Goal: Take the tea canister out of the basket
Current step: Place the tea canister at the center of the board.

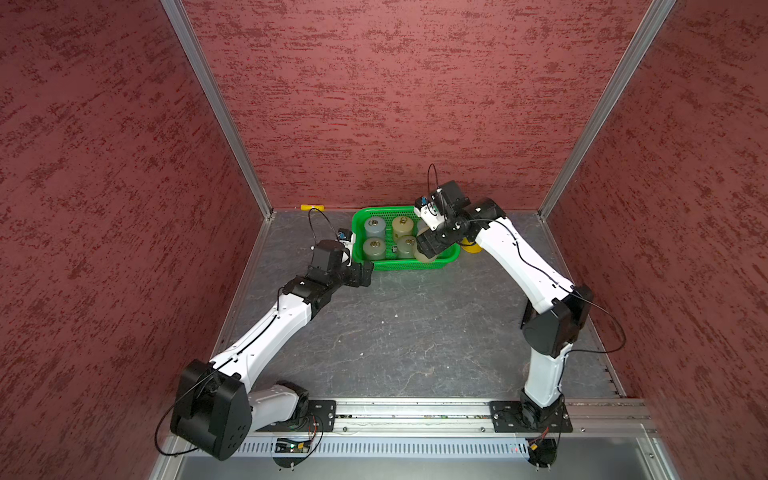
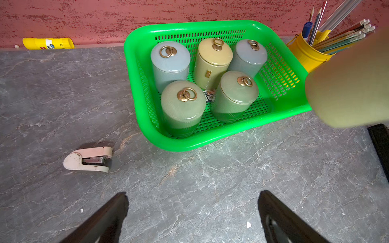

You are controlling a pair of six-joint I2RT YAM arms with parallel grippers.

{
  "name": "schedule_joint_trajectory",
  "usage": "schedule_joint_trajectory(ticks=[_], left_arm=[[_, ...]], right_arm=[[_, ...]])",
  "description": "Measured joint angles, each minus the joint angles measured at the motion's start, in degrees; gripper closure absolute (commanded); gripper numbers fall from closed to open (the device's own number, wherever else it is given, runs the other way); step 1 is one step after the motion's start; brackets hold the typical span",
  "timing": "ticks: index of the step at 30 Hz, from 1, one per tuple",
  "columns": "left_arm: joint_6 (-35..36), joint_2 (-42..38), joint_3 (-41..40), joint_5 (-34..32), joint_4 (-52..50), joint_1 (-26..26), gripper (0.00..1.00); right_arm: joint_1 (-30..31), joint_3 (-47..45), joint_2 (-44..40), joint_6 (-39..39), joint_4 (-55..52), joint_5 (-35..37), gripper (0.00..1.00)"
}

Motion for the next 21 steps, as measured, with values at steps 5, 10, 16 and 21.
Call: schedule_joint_trajectory(ticks=[5,10,16,21], left_arm=[[-5.3,0.0,0.5,-0.8,-1.4,4.5,0.00],[-7.5,-1.5,1.2,-1.1,-4.1,9.4,0.00],[-8.0,-2.8,3.0,-1.0,-7.6,13.6,0.00],[-8.0,-4.6,3.0,-1.0,-9.6,16.4,0.00]], right_arm=[[4.6,-5.8,-2.1,0.2,3.4,-1.9,1.00],[8.5,-7.9,-1.4,1.4,6.2,-3.3,1.00],[12.8,-8.0,2.1,4.1,11.1,-3.6,1.00],[15.3,-7.4,8.5,6.7,13.9,-2.9,1.00]])
